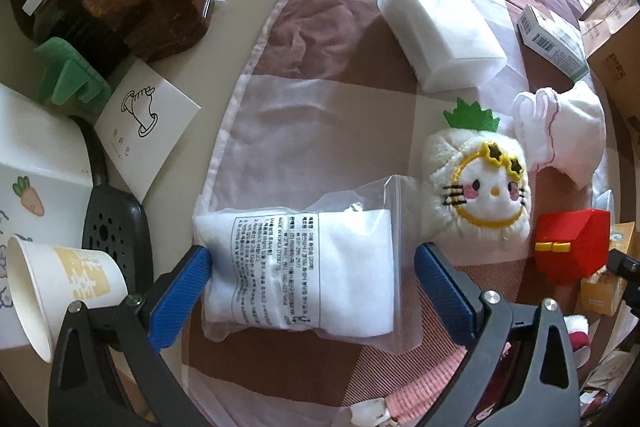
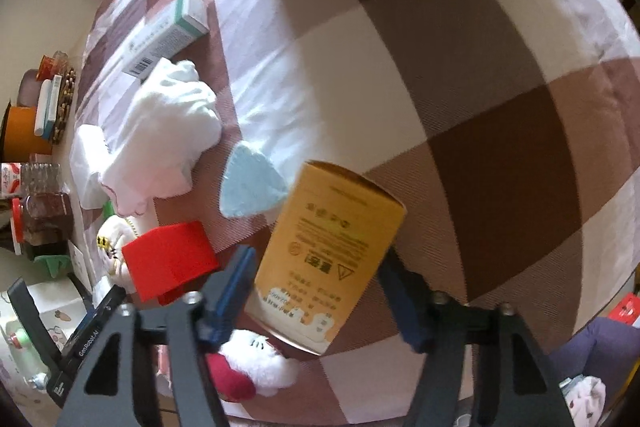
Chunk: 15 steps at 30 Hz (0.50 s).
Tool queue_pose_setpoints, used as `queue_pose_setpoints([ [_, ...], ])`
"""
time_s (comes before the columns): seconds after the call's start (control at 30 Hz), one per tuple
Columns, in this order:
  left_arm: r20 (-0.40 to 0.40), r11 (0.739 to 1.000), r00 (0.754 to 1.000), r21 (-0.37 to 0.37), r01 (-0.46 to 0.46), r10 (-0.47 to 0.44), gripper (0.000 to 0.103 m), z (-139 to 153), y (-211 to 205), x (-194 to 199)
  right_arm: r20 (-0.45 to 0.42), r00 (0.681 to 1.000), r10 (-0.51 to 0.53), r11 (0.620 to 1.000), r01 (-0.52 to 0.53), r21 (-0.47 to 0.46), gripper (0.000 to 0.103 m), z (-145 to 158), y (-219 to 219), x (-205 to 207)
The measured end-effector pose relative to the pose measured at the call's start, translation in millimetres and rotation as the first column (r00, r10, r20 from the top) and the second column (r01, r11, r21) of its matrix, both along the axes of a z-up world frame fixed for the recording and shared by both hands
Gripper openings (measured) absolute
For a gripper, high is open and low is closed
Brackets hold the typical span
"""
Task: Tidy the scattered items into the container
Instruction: 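Grasp the white plastic bag with the left tool while the right tool grasps the yellow carton, then lift the white bag with the left tool while the right tool lifts the yellow carton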
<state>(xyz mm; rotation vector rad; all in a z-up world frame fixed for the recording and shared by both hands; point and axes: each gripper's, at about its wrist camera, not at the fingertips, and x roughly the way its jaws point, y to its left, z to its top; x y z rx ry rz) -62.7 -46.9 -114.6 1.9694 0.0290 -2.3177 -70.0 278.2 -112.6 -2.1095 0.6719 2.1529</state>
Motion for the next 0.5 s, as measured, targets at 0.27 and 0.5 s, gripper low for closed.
queue_pose_setpoints([
  [0.27,-0.010,0.998,1.000,-0.070,-0.009,0.008,0.078,0,-3,9,-0.032,0.997,0.064,0.998,-0.064,0.015,0.055,1,-7,3],
  [0.5,-0.035,0.997,0.999,-0.070,-0.013,0.011,0.059,8,-2,20,-0.075,0.989,0.126,0.992,-0.124,0.038,0.049,7,-10,8],
])
